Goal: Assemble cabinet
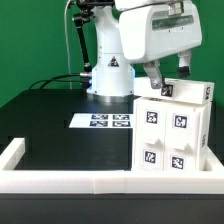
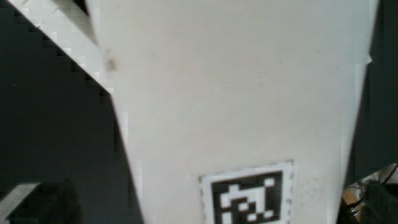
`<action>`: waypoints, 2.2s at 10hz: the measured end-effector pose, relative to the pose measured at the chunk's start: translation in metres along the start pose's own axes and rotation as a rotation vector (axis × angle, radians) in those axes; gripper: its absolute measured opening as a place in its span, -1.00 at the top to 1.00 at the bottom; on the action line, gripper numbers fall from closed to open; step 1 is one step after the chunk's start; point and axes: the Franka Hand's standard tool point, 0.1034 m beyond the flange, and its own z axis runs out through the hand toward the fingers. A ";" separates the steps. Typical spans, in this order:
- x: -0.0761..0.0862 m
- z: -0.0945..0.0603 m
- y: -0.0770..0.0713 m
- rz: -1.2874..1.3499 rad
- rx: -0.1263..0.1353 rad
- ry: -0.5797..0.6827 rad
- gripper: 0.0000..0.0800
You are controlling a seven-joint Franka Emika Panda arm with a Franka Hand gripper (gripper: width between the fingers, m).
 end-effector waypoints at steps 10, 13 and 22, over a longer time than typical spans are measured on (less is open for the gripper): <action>-0.003 0.008 0.001 0.198 0.002 0.001 -0.40; -0.004 0.008 0.000 0.513 -0.032 0.037 -0.40; -0.003 0.007 0.004 1.226 -0.042 0.091 -0.40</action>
Offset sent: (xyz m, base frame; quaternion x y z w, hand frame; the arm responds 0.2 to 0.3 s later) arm -0.0001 0.0032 -0.0041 0.0007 0.0083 -0.0013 1.0000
